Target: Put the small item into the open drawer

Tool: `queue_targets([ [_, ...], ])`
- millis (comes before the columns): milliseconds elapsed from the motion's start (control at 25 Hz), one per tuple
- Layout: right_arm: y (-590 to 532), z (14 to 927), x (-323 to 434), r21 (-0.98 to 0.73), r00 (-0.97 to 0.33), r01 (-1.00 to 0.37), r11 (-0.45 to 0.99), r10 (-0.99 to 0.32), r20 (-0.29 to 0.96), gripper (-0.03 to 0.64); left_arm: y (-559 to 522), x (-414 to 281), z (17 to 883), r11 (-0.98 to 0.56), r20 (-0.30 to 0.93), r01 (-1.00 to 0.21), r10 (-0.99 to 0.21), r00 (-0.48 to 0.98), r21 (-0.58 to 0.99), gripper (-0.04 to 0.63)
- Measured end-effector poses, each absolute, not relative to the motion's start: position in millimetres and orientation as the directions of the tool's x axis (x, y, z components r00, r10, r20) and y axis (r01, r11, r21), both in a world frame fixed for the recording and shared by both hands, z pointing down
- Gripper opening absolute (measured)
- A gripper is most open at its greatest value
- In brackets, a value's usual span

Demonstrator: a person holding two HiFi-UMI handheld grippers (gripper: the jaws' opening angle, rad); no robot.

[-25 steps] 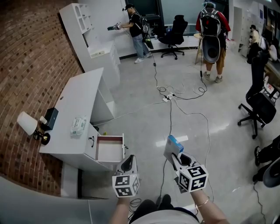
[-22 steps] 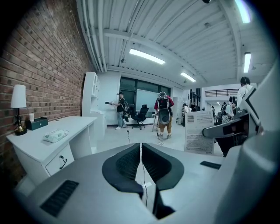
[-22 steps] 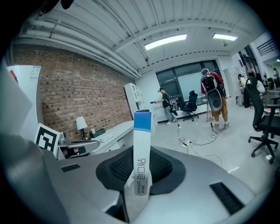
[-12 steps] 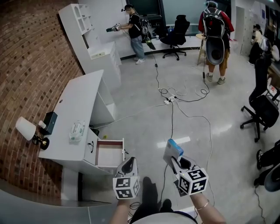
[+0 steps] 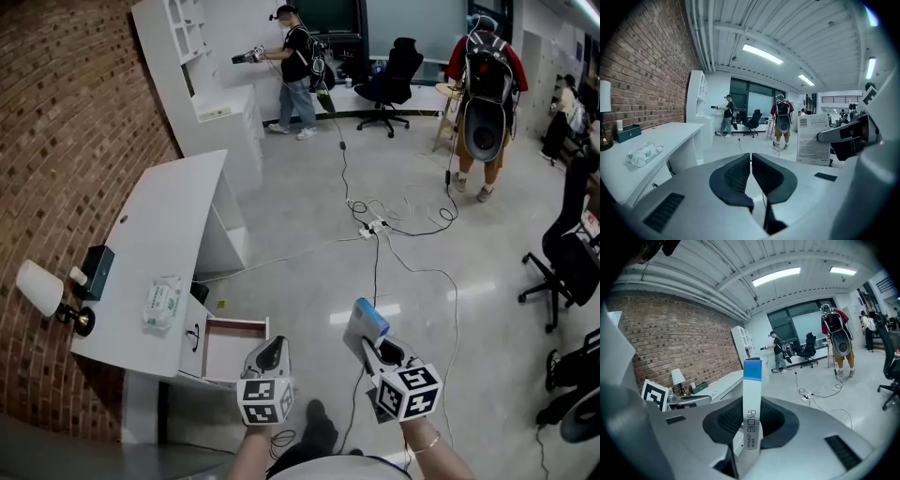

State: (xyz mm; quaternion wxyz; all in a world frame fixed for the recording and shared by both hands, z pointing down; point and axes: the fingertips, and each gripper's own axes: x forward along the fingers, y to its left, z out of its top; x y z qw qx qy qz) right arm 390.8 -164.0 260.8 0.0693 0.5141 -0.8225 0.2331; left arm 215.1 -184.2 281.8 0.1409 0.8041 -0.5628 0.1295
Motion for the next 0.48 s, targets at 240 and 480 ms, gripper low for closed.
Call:
queue_targets([
  [240, -247.2, 266.3, 341.9, -0.316, -0.47, -0.875, 0.368, -0.804, 0.365, 0.084, -266.0, 167.1, 284.4, -0.321, 0.363, -0.942, -0.87, 0.332, 0.093, 0.032],
  [480, -296.8, 274.4, 299.1, -0.314, -0.497, -0.862, 0.397, -0.782, 0.375, 0.084, -306.7, 130.9, 293.2, -0.313, 0.369, -0.945, -0.87, 0.327, 0.1, 0.032],
])
